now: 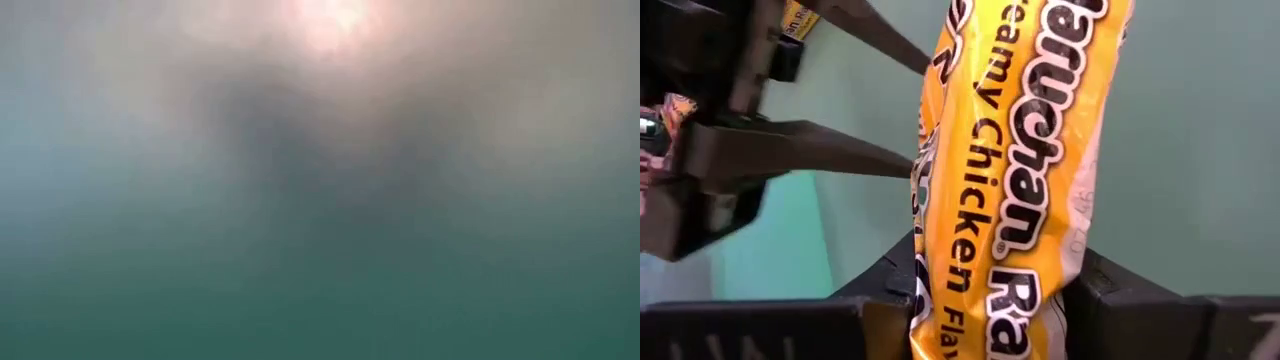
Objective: Sort Maruchan noodles
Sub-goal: Put the yellow noodle pack into the green bin
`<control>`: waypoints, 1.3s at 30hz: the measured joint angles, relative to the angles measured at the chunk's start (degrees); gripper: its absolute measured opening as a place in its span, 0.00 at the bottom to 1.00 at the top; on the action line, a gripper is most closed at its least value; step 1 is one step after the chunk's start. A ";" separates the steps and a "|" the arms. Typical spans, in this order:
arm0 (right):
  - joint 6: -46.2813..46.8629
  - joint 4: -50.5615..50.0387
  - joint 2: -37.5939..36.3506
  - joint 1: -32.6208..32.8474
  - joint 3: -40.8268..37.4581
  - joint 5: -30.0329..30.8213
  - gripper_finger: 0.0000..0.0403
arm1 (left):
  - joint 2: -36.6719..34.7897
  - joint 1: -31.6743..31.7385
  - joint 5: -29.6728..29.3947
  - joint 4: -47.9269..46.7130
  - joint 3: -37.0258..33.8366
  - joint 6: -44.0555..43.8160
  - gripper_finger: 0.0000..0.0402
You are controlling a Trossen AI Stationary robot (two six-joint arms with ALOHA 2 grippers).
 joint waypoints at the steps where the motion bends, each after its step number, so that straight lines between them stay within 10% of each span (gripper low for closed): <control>1: -0.25 -0.12 -0.09 -0.17 0.00 0.00 0.29 | -0.64 -0.14 -0.02 -0.52 0.02 0.02 0.43; 21: -3.78 -11.12 -12.40 -0.10 -0.07 0.21 0.28 | -8.47 -3.59 -12.67 -38.89 0.11 -27.22 0.43; 39: -4.26 2.95 -16.20 29.49 -0.04 15.79 0.28 | -10.97 -4.21 -13.44 -51.48 0.20 -39.23 0.43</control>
